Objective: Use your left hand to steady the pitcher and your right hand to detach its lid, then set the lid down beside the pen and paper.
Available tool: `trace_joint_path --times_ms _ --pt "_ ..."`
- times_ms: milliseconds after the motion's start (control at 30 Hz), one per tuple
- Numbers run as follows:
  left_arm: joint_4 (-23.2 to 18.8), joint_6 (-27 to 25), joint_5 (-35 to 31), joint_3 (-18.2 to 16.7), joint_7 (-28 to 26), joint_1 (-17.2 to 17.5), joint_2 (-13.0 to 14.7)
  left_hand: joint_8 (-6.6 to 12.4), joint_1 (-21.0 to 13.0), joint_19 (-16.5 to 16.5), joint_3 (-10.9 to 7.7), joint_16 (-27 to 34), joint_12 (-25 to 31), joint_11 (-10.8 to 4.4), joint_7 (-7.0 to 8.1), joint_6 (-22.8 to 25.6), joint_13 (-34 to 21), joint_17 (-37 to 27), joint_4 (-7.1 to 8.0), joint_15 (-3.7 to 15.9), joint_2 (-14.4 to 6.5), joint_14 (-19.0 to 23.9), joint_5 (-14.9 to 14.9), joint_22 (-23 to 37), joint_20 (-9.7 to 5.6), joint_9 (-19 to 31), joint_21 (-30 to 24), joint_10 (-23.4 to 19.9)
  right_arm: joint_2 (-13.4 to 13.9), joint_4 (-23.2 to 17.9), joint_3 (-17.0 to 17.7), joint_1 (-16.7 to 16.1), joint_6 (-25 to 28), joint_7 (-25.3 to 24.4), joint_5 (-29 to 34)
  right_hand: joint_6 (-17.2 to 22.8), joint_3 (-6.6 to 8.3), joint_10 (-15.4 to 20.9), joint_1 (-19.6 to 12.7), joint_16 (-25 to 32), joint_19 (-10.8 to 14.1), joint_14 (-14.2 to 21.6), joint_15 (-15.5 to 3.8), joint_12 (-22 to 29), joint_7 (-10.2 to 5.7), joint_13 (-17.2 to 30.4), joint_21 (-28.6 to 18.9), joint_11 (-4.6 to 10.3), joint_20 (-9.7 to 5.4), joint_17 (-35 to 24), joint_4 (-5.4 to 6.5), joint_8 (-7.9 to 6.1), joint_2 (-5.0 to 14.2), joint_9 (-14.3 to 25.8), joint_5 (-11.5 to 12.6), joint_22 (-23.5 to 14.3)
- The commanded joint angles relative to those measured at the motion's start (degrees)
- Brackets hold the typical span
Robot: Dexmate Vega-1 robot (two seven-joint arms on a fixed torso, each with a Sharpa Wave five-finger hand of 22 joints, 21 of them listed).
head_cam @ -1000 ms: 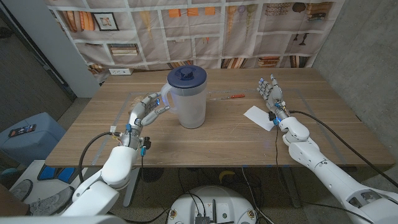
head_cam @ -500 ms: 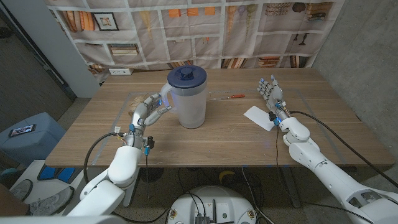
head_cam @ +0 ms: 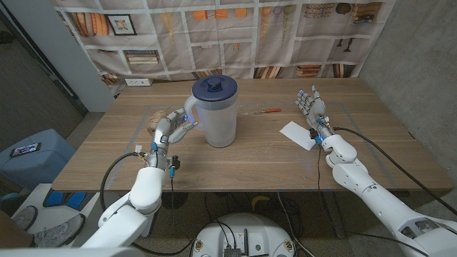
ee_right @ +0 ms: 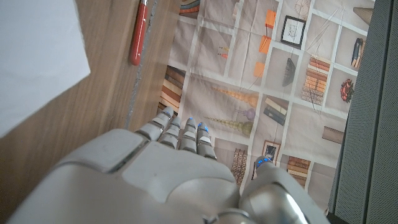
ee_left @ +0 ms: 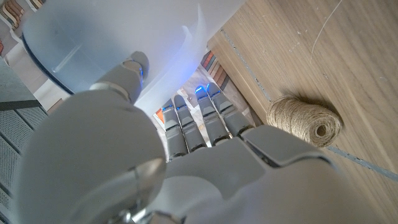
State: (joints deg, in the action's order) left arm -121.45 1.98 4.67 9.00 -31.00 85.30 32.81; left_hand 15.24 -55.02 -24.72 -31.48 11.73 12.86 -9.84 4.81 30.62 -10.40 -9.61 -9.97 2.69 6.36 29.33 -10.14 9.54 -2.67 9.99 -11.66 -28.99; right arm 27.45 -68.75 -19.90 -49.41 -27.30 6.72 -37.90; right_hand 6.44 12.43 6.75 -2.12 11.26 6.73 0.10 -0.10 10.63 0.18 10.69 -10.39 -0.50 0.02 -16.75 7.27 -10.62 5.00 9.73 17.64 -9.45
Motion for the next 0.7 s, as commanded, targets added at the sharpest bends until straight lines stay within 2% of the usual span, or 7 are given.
trace_joint_path --times_ms 33,200,367,500,700 --pt "0.7 -0.3 -1.0 1.5 -2.2 -1.2 -0.7 -0.57 -1.3 -1.5 0.93 0.4 0.5 0.17 -0.45 0.9 0.0 -0.2 0.1 9.17 -0.3 2.1 -0.2 0.3 -4.65 0.2 -0.4 -1.7 0.0 0.5 0.2 0.1 -0.3 0.6 -0.3 0.4 0.21 -0.2 0.0 0.4 0.3 0.2 0.58 0.3 -0.05 0.0 -0.4 0.15 0.21 0.1 0.29 -0.15 0.42 0.1 0.3 -0.2" --pt "0.7 -0.5 -1.5 1.8 -3.4 -1.4 -1.2 -0.87 -1.9 -2.2 1.46 0.7 0.5 0.53 -0.35 1.4 0.0 -0.3 0.09 9.16 -0.8 3.6 -0.2 0.3 -5.05 0.3 -0.5 -2.7 -0.1 1.0 0.1 0.5 -0.3 1.0 -0.4 0.5 0.2 -0.2 0.0 0.4 0.3 0.2 0.47 0.3 -0.02 0.0 -0.4 0.16 0.34 0.1 0.33 -0.17 0.43 0.1 0.3 -0.2" --pt "0.5 -0.8 -1.9 2.0 -4.2 -1.4 -1.5 -0.24 -3.5 -2.9 2.85 0.9 0.5 0.53 -0.66 5.8 0.0 -0.3 0.06 9.48 -1.5 6.5 -0.3 0.4 -5.35 0.5 -0.4 -5.1 -0.2 1.3 0.1 0.6 -0.3 1.0 -0.4 0.7 0.18 -0.2 0.0 0.4 0.3 0.2 0.46 0.3 -0.16 0.0 -0.4 0.16 0.34 0.2 0.36 -0.18 0.45 0.1 0.3 -0.2" --pt "0.0 -1.4 -2.1 2.0 -5.1 -1.0 -1.9 -0.02 -4.4 -3.6 3.66 1.1 0.6 0.7 -0.96 7.9 -0.1 -0.4 0.13 9.65 -2.1 8.1 -0.3 0.5 -6.11 0.6 -0.5 -6.9 -0.4 1.7 0.1 0.6 -0.4 1.0 -0.5 0.7 0.17 -0.1 0.1 0.4 0.4 0.2 0.45 0.4 -0.14 0.0 -0.4 0.19 0.36 0.3 0.39 -0.17 0.47 0.1 0.4 -0.2" --pt "-0.3 -1.7 -2.1 1.9 -5.9 -0.7 -2.3 0.41 -5.4 -3.8 4.82 1.5 0.9 0.22 -0.97 11.3 -0.1 -0.6 0.24 10.01 -3.1 10.8 -0.4 0.5 -6.23 0.8 -0.3 -10.2 -0.6 2.2 0.0 0.9 -0.4 1.1 -0.4 0.7 0.16 -0.1 0.1 0.5 0.4 0.2 0.39 0.4 -0.13 0.0 -0.4 0.17 0.39 0.3 0.42 -0.14 0.48 0.1 0.4 -0.2"
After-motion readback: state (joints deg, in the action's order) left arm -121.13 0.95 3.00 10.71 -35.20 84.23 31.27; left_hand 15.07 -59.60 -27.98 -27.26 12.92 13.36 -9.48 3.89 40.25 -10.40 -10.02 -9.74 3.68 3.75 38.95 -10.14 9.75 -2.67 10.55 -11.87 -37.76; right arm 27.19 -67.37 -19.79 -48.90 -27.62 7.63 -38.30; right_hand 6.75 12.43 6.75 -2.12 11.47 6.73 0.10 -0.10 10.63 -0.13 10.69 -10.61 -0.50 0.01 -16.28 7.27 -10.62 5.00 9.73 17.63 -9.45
